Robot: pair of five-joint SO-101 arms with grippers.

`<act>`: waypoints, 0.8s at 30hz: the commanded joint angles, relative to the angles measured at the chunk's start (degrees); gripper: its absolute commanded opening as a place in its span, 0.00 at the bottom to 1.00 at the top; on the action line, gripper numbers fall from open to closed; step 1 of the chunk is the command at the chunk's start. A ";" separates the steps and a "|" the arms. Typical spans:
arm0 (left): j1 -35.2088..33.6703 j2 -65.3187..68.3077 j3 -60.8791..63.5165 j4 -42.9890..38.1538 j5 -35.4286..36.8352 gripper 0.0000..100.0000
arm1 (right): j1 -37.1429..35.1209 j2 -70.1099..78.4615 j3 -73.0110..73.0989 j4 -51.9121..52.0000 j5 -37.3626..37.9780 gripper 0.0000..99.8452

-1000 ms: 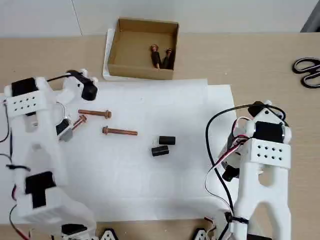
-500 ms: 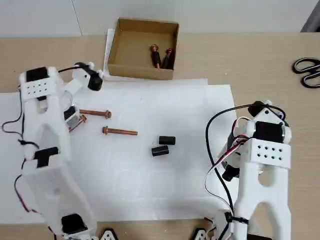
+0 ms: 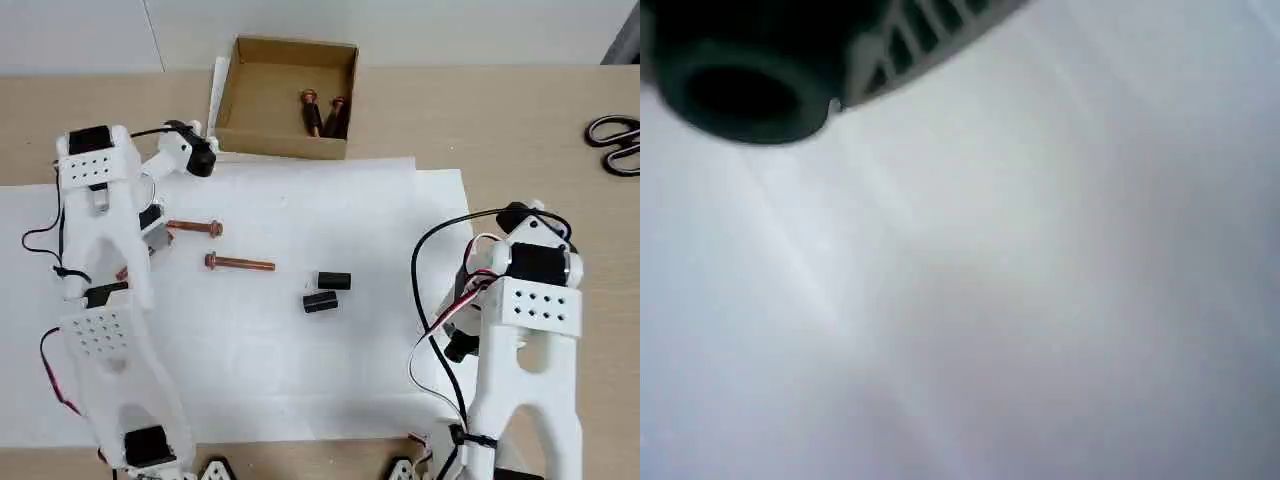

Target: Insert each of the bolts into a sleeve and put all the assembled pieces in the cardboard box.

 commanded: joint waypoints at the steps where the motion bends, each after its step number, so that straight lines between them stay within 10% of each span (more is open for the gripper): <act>1: 0.44 -0.09 -2.33 1.23 -0.35 0.12 | 0.66 -1.27 -0.18 -0.48 0.18 0.00; 24: 1.05 9.23 -2.42 -2.29 -0.79 0.11 | 0.66 -1.63 -0.18 -0.13 0.18 0.00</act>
